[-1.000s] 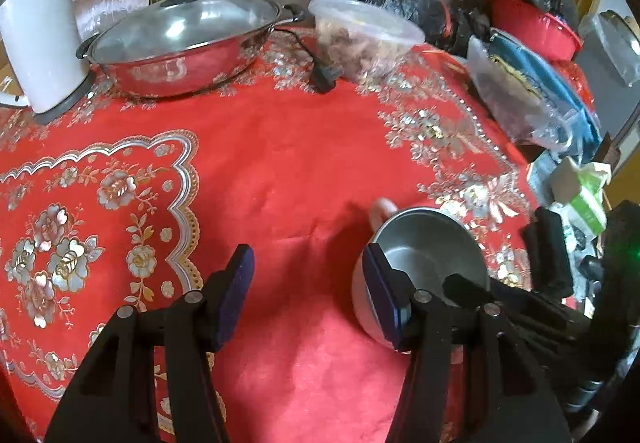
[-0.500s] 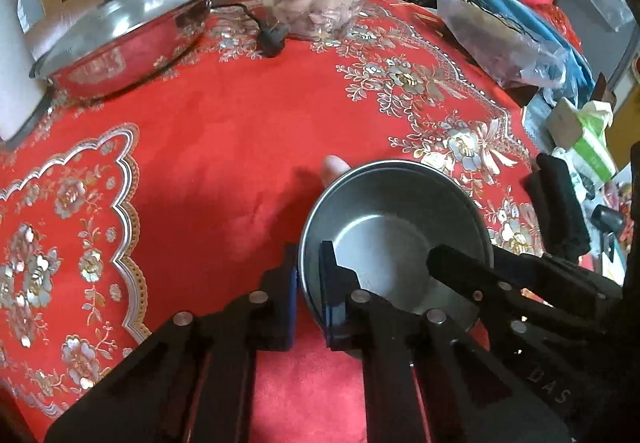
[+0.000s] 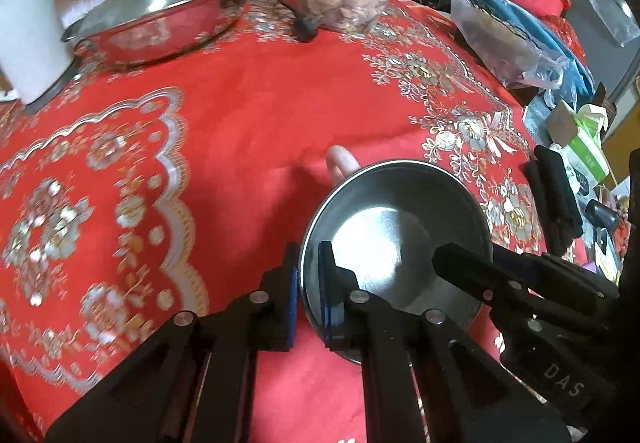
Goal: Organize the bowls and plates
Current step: 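Lift the grey metal mug and carry it to the stack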
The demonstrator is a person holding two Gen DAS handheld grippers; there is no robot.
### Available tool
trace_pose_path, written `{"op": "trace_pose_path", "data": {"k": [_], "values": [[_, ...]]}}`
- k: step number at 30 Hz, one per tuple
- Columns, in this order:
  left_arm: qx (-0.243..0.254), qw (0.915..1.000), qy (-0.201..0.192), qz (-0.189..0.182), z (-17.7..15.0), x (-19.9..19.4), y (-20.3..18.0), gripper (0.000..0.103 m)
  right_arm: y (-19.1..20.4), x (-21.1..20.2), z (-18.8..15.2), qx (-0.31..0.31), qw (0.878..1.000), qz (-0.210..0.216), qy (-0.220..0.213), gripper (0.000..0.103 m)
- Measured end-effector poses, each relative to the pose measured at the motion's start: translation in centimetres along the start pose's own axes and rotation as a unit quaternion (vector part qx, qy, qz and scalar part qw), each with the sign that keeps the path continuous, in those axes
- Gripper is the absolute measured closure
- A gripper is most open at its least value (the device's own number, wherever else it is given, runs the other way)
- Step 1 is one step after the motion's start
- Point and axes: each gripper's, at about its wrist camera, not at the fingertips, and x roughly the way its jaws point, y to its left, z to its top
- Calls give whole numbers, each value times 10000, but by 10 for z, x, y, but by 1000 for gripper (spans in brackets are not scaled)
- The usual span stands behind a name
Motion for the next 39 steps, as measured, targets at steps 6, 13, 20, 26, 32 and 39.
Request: {"op": "trace_pose_path", "data": {"k": [6, 13, 20, 26, 32, 39], "values": [[-148, 9997, -68, 161, -18, -20, 19, 96, 28, 2, -11, -176, 9998, 71, 49, 75], [-385, 9991, -68, 134, -33, -39, 44, 96, 59, -6, -20, -349, 9991, 213, 59, 75], [-584, 9978, -267, 183, -45, -74, 70, 96, 95, -15, -23, -571, 9976, 402, 40, 75], [-810, 9953, -420, 340, -59, -99, 97, 96, 138, -16, -30, -865, 9949, 522, 67, 75], [-1020, 9929, -456, 407, -77, -112, 125, 96, 165, -9, -41, -1013, 9928, 622, 170, 75], [-1242, 9889, -661, 470, -92, -145, 154, 96, 211, -20, -45, -1366, 9869, 849, 134, 75]]}}
